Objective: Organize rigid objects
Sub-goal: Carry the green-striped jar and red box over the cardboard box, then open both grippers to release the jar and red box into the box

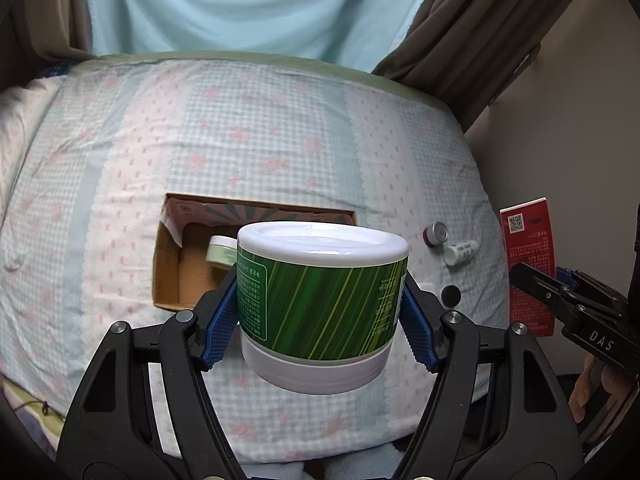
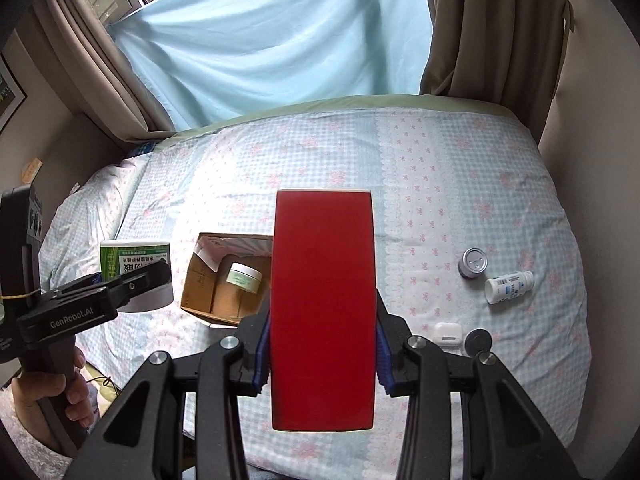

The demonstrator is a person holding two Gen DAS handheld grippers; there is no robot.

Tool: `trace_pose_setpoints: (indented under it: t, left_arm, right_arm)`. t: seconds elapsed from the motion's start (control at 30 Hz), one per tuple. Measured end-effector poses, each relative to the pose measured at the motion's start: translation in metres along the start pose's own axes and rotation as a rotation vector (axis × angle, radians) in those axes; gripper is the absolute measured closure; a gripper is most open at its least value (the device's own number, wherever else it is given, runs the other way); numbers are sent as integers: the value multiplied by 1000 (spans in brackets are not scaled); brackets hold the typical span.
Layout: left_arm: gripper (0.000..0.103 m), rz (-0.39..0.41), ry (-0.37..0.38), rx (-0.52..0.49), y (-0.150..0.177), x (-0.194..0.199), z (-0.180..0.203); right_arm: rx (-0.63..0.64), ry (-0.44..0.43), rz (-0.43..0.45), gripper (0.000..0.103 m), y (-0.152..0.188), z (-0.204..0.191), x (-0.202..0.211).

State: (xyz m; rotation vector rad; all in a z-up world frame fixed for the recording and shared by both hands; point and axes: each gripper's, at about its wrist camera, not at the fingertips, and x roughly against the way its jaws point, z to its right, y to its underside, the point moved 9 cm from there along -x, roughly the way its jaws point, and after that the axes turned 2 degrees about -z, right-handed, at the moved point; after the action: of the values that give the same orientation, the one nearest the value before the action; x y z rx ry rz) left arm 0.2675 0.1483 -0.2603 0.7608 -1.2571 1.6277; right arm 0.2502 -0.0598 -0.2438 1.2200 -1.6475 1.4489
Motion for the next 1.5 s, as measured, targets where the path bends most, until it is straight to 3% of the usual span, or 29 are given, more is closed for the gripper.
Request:
trace_pose_setpoints:
  t: [0.3,0.6,1.07,1.3,1.5]
  left_arm:
    - [34,-107,0,-43,-4,-31,-91]
    - [34,-267,4,-65,20,-92,-146]
    - [34,-443,-52,-21,42,-196,-170]
    - [34,-527,-110,-145,55,-233,-161]
    - [34,-547,-133,-201,56,-241,-157]
  right_arm:
    - [-106,4,-63,65,-4,-66,-50]
    - [-181,10,-175,65,2,-100,-120]
    - [-182,-8,-375,65,9,-94,-257]
    - [-203,-44,-470,65,15,-82,-310]
    - [-214,-54,-503,65,17,-77,-320]
